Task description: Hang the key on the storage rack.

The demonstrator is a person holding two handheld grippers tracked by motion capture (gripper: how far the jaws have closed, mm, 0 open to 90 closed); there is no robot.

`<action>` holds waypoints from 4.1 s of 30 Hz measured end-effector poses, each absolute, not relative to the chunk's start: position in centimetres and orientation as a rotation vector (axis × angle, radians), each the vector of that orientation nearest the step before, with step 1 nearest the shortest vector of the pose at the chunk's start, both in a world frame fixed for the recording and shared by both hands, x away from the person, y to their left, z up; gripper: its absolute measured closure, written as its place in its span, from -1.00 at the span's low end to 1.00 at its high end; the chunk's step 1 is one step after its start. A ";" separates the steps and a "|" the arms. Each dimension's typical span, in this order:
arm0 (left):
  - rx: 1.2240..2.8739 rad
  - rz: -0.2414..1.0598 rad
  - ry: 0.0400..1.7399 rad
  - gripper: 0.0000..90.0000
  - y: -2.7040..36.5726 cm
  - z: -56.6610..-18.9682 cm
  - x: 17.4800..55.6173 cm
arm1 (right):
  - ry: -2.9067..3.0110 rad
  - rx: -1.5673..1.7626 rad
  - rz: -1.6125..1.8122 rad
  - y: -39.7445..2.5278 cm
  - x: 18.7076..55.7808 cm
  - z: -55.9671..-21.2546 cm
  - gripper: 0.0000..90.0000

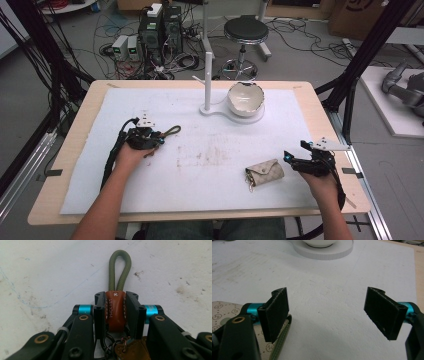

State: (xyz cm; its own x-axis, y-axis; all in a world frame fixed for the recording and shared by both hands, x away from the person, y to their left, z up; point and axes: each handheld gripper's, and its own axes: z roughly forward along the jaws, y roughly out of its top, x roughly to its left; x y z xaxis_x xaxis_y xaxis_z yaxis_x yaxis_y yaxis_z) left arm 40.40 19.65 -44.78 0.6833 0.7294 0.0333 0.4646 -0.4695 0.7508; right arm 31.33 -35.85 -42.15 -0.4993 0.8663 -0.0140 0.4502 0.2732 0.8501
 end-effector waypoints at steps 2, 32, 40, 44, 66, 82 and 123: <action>2.143 0.464 0.906 0.57 19.7 -44.6 40.3 | 2.068 1.182 1.142 -35.8 31.4 -42.1 -0.55; 1.897 0.598 0.714 0.58 16.5 -31.3 40.3 | 2.069 1.172 1.178 -34.7 33.2 -42.1 -0.55; 1.919 0.639 0.655 0.58 13.9 -28.2 41.7 | 2.068 1.173 1.179 -34.9 33.3 -42.1 -0.54; 1.935 0.652 0.641 0.58 12.4 -27.3 42.8 | 2.068 1.175 1.179 -34.9 33.3 -42.1 -0.55; 2.013 0.682 0.684 0.57 10.1 -28.9 45.3 | 2.069 1.188 1.176 -34.9 33.3 -42.2 -0.55; 1.987 0.608 0.795 -0.22 11.3 -30.9 46.2 | 2.073 1.188 1.175 -35.0 33.3 -42.3 -0.55; 1.870 0.474 0.865 -0.56 21.9 -39.4 36.6 | 2.092 1.187 1.163 -34.8 33.5 -42.6 -0.55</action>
